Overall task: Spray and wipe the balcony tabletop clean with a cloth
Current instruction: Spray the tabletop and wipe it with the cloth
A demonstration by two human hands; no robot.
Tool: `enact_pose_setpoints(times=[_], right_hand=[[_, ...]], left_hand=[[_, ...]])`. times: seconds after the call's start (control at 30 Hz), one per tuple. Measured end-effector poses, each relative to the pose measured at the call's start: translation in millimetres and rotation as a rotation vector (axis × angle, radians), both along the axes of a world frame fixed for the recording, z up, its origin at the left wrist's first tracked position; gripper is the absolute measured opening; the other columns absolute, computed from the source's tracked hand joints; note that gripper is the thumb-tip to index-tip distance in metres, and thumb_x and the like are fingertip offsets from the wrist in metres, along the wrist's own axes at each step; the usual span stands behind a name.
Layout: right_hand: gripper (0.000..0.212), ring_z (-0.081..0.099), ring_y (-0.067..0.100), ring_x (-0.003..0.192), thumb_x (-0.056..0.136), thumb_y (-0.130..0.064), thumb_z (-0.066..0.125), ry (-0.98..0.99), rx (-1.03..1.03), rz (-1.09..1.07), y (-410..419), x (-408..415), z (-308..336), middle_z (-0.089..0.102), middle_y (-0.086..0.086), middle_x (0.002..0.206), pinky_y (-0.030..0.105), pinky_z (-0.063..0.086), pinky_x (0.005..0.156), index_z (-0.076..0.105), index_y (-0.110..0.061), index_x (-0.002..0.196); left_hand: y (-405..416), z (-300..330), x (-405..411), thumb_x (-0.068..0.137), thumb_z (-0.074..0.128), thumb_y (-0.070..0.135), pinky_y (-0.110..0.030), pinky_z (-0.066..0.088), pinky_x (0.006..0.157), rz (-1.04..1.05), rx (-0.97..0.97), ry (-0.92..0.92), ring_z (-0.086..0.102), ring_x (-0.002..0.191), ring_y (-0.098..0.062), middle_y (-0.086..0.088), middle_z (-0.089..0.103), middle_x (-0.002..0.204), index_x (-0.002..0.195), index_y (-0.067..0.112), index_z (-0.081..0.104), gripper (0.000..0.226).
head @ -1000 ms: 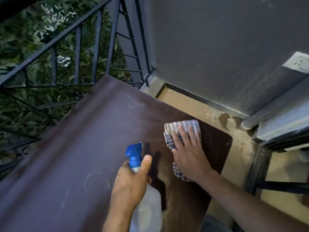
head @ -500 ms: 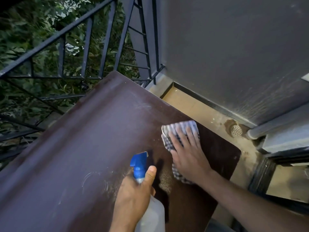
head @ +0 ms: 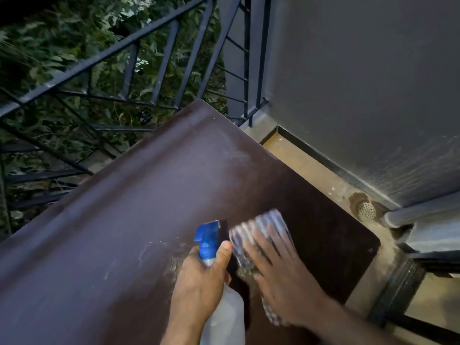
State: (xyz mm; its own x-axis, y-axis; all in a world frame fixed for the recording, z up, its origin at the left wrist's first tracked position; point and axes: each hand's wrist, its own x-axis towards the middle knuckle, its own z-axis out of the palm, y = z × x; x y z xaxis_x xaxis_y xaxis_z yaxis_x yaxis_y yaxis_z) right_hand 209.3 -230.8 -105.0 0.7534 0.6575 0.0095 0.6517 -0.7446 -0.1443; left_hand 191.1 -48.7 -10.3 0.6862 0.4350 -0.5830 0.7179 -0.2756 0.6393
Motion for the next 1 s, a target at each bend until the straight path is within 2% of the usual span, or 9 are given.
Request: enact_pose_setpoints(times=[0.07, 0.17, 0.27, 0.37, 0.47, 0.57, 0.67, 0.83, 1.0], right_hand=[[0.071, 0.022, 0.04, 0.151, 0.085, -0.028, 0.064, -0.058, 0.009, 0.04, -16, -32, -15, 0.041, 0.013, 0.156, 0.058, 0.027, 0.118, 0.042, -0.018, 0.151], [0.061, 0.038, 0.039, 0.143, 0.079, -0.026, 0.063, -0.115, 0.006, 0.04, -29, -42, -34, 0.056, 0.01, 0.146, 0.058, 0.034, 0.113, 0.055, -0.022, 0.14], [0.06, 0.034, 0.04, 0.146, 0.085, -0.033, 0.057, -0.048, 0.065, 0.058, -20, -21, -22, 0.048, 0.011, 0.152, 0.056, 0.028, 0.116, 0.054, -0.021, 0.144], [0.06, 0.015, 0.038, 0.153, 0.099, -0.035, 0.043, 0.044, 0.074, 0.024, -3, 28, -9, 0.025, 0.01, 0.165, 0.056, 0.018, 0.122, 0.034, -0.017, 0.156], [0.058, 0.016, 0.038, 0.153, 0.101, -0.04, 0.029, 0.134, 0.102, -0.107, 30, 93, -11, 0.031, 0.013, 0.162, 0.059, 0.015, 0.122, 0.037, -0.016, 0.154], [0.071, 0.013, 0.039, 0.153, 0.093, -0.045, 0.016, 0.174, 0.1, -0.254, 71, 147, -7, 0.028, 0.014, 0.163, 0.052, -0.002, 0.125, 0.031, -0.016, 0.156], [0.067, 0.013, 0.042, 0.152, 0.095, -0.041, 0.025, 0.145, 0.058, -0.319, 94, 159, -9, 0.029, 0.016, 0.162, 0.056, 0.003, 0.124, 0.031, -0.014, 0.156], [0.062, 0.024, 0.044, 0.148, 0.096, -0.036, 0.031, 0.085, 0.068, -0.213, 84, 79, -11, 0.039, 0.018, 0.157, 0.059, 0.015, 0.122, 0.041, -0.01, 0.151], [0.059, 0.014, 0.038, 0.153, 0.099, -0.031, 0.036, 0.023, 0.081, -0.132, 54, -24, -17, 0.028, 0.013, 0.163, 0.058, 0.017, 0.122, 0.035, -0.012, 0.154]], left_hand=[[4, 0, 1, 0.09, 0.05, 0.06, -0.024, 0.043, 0.06, 0.012, 0.011, -0.002, 0.064, 0.053, 0.001, 0.004, 0.074, 0.061, 0.08, 0.012, 0.068, 0.052], [10, 0, 4, 0.088, 0.05, 0.063, -0.023, 0.044, 0.06, 0.003, 0.045, 0.038, 0.064, 0.055, 0.001, 0.008, 0.071, 0.056, 0.074, 0.009, 0.071, 0.06], [15, -3, 3, 0.089, 0.05, 0.061, -0.024, 0.044, 0.062, 0.021, 0.037, 0.024, 0.062, 0.051, 0.006, 0.009, 0.071, 0.056, 0.079, 0.011, 0.07, 0.055], [17, -4, -5, 0.084, 0.047, 0.065, -0.025, 0.044, 0.065, 0.063, 0.01, 0.018, 0.063, 0.053, 0.007, 0.011, 0.073, 0.059, 0.084, 0.014, 0.067, 0.055], [18, -1, -15, 0.084, 0.047, 0.065, -0.024, 0.044, 0.064, 0.075, 0.01, 0.028, 0.063, 0.056, 0.006, 0.01, 0.073, 0.061, 0.089, 0.016, 0.067, 0.054], [21, 1, -28, 0.085, 0.048, 0.064, -0.023, 0.043, 0.063, 0.091, 0.021, 0.024, 0.063, 0.057, 0.007, 0.011, 0.073, 0.061, 0.095, 0.016, 0.067, 0.052], [25, 4, -45, 0.08, 0.046, 0.067, -0.023, 0.042, 0.062, 0.125, 0.01, 0.027, 0.063, 0.057, 0.008, 0.011, 0.073, 0.061, 0.092, 0.016, 0.068, 0.057], [40, 5, -80, 0.085, 0.048, 0.064, -0.024, 0.044, 0.064, 0.164, 0.009, 0.04, 0.064, 0.055, 0.005, 0.009, 0.074, 0.06, 0.09, 0.017, 0.067, 0.051], [68, 5, -116, 0.088, 0.046, 0.064, -0.027, 0.049, 0.073, 0.192, 0.019, 0.086, 0.069, 0.065, -0.002, 0.01, 0.074, 0.06, 0.087, 0.015, 0.066, 0.052]])
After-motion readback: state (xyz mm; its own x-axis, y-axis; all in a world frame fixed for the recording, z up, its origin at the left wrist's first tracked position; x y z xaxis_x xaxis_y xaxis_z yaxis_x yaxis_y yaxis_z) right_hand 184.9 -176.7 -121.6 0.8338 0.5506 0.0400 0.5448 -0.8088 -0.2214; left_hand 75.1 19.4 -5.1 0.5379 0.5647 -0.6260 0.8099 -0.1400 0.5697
